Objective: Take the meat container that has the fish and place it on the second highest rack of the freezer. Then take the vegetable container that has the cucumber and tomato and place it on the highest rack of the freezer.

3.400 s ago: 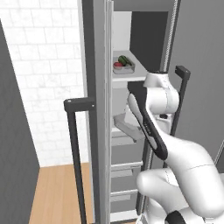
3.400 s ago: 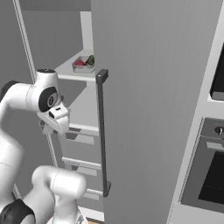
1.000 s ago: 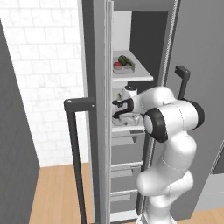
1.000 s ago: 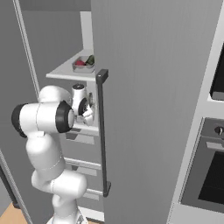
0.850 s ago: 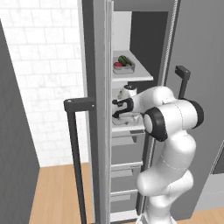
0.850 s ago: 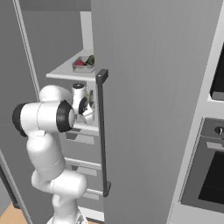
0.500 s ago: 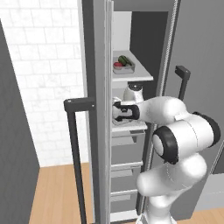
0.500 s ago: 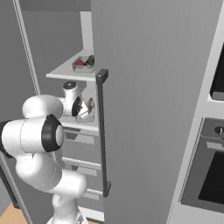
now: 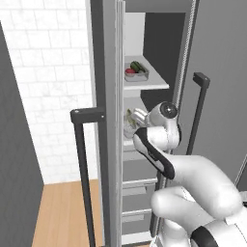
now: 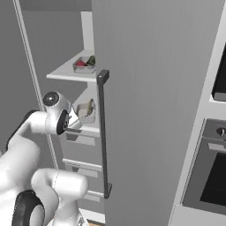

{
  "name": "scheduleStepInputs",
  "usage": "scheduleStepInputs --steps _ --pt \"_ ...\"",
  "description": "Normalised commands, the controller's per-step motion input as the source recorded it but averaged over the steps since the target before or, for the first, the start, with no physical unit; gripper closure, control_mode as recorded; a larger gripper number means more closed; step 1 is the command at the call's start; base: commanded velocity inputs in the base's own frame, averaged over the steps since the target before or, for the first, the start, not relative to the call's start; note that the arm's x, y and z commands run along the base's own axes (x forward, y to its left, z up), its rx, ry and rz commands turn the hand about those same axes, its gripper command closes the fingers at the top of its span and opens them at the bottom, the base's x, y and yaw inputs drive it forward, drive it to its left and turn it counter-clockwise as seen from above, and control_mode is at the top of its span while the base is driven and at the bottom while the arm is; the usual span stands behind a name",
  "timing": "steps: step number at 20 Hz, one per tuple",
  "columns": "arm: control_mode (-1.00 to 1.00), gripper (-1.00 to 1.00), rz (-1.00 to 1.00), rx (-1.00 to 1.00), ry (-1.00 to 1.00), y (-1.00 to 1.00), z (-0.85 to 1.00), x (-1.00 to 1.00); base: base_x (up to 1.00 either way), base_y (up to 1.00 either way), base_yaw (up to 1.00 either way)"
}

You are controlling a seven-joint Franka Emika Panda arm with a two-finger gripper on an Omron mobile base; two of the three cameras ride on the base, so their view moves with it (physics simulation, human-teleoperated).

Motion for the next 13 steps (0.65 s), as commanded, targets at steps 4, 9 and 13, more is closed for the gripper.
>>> scheduleStepInputs --steps 4,9,13 --pt "-1.00 -1.00 0.00 0.04 0.14 -0.12 1.00 -1.00 0.00 0.00 0.00" --pt "-1.00 -1.00 0.00 0.05 0.40 -0.13 1.00 -1.00 0.00 0.00 0.00" --pt "-1.00 -1.00 -0.01 0.00 0.45 -0.20 0.84 -1.00 0.00 0.00 0.00"
